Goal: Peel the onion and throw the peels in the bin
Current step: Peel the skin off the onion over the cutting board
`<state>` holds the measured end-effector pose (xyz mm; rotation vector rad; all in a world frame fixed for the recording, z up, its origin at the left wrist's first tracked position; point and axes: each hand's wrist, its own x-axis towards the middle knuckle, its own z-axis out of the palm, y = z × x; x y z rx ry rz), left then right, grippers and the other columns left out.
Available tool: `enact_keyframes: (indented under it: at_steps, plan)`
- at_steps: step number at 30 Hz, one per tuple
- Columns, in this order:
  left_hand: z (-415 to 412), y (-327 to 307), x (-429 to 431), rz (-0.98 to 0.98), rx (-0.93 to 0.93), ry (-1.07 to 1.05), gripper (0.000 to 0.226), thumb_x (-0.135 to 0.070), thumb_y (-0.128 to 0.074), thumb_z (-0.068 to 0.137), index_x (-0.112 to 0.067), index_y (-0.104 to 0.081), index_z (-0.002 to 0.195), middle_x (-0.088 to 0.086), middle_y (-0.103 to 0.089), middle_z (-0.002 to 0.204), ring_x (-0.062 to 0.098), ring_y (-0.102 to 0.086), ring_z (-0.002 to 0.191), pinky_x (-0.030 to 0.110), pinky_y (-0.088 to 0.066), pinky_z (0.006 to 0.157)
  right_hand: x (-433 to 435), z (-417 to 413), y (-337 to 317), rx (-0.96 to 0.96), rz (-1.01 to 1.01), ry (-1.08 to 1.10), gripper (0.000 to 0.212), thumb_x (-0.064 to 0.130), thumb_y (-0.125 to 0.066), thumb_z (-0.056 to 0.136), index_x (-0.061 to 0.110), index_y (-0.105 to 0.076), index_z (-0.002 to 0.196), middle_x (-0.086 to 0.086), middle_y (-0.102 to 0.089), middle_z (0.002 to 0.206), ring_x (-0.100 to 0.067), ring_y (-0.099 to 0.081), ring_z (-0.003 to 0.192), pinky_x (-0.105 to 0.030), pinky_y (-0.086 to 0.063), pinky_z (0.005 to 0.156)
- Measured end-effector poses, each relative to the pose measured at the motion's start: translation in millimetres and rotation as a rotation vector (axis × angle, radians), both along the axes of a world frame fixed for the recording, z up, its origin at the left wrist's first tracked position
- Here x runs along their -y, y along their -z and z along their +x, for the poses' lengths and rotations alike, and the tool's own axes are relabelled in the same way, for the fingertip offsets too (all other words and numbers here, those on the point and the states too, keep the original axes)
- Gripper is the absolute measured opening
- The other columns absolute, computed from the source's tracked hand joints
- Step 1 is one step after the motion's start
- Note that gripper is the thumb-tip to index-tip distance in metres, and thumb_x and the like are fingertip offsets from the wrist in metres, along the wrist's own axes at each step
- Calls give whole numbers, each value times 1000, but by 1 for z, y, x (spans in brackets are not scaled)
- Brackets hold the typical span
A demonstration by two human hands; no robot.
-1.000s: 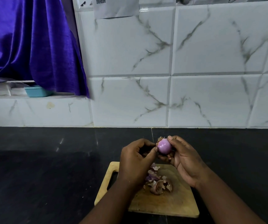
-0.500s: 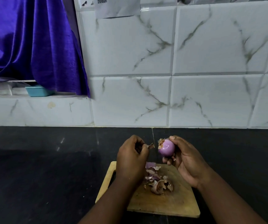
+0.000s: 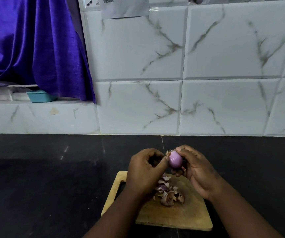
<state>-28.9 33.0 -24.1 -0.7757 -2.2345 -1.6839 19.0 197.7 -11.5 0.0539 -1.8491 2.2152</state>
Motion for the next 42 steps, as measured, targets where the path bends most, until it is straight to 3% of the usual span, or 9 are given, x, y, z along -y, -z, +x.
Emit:
enact_keyframes:
  at_steps: [5, 13, 18, 24, 30, 42]
  plan:
    - [1, -1, 1, 34, 27, 55, 4, -30, -77, 89, -27, -80, 88, -6, -77, 83, 11, -73, 78, 29, -63, 67, -1, 0, 1, -7, 6, 2, 20, 20, -50, 103, 5, -64, 101, -14, -66, 95, -21, -62, 77, -32, -50, 57]
    - [-1, 0, 1, 82, 41, 64, 14, -9, -73, 93, -20, -80, 86, -1, -77, 81, 13, -73, 77, 20, -57, 64, 1, 4, -2, -3, -26, -5, 20, 19, -49, 103, 7, -65, 99, -10, -69, 89, -17, -65, 69, -28, -50, 52]
    - [4, -3, 0, 98, 73, 104, 5, -22, -76, 93, -22, -81, 91, -3, -78, 85, 14, -74, 81, 19, -58, 65, 0, 3, -3, -9, -32, 21, 19, 20, -50, 103, 8, -63, 98, -9, -68, 90, -14, -66, 70, -30, -51, 56]
    - [1, -2, 0, 109, 99, 86, 11, -11, -74, 94, -18, -81, 89, 0, -78, 83, 13, -75, 78, 16, -56, 62, 2, 4, -2, -5, -13, 18, 18, 19, -50, 103, 7, -63, 100, -10, -68, 92, -16, -66, 71, -27, -51, 52]
    - [4, -2, -1, 111, 119, 111, 5, -24, -79, 90, -20, -80, 90, -1, -78, 84, 14, -75, 78, 22, -59, 66, 0, 2, -2, -4, 4, 23, 19, 19, -50, 104, 6, -63, 100, -14, -64, 95, -17, -64, 73, -28, -51, 53]
    - [4, -1, -1, 136, 106, 82, 13, -7, -72, 95, -15, -79, 88, 3, -77, 82, 13, -73, 75, 17, -56, 61, 2, 3, -1, 1, -33, 8, 17, 20, -51, 103, 8, -64, 101, -13, -67, 96, -17, -64, 70, -27, -48, 51]
